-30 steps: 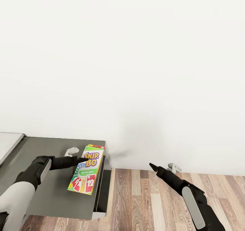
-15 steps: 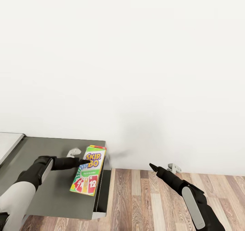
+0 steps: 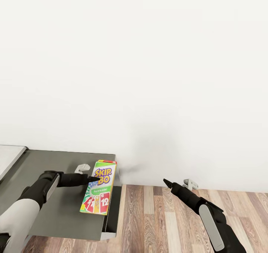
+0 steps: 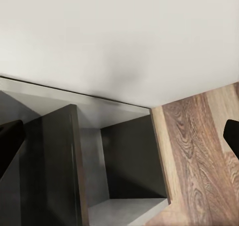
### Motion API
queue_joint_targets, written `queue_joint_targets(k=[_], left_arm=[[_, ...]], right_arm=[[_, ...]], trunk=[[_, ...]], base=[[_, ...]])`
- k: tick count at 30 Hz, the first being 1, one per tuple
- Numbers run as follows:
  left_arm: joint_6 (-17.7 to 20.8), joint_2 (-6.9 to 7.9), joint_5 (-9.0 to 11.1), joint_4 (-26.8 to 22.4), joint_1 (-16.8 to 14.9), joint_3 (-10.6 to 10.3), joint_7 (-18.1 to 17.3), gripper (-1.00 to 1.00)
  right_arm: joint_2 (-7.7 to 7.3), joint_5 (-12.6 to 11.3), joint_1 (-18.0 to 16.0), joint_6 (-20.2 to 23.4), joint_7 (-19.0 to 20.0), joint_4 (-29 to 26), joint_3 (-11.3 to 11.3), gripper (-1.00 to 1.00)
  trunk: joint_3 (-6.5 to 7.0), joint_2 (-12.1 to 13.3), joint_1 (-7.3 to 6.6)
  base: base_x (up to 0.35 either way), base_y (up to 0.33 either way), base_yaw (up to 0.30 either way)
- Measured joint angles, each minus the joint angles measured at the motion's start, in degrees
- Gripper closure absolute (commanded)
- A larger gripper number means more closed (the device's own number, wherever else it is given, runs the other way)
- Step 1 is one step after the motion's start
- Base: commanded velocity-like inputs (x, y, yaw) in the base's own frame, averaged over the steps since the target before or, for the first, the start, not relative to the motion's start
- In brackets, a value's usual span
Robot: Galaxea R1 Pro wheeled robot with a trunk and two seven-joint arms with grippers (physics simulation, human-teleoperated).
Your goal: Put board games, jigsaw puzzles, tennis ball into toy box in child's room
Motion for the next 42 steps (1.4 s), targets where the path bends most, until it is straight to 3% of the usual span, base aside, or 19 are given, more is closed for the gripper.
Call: queue_joint_targets(k=[17, 25, 42], left_arm=[[-0.01, 0.17, 0.14, 0.00, 0.00, -0.01, -0.19, -1.00], [-0.52, 0.12, -0.25, 0.00, 0.00, -0.13, -4.22, -1.00], [-0.81, 0.21, -0.38, 0.00, 0.00, -0.11, -5.09, -1.00]], right_arm=[[0.00, -0.06, 0.00, 0.00, 0.00, 0.00, 0.00, -1.00], [0.01, -0.06, 0.00, 0.00, 0.00, -0.06, 0.00, -1.00], [0.03, -0.06, -0.03, 0.00, 0.00, -0.02, 0.00, -1.00]], trunk=[[0.00, 0.00, 0.00], [0.00, 0.00, 0.00], [0.00, 0.00, 0.00]], base=[[0.000, 0.000, 0.000], [0.000, 0.000, 0.000], [0.000, 0.000, 0.000]])
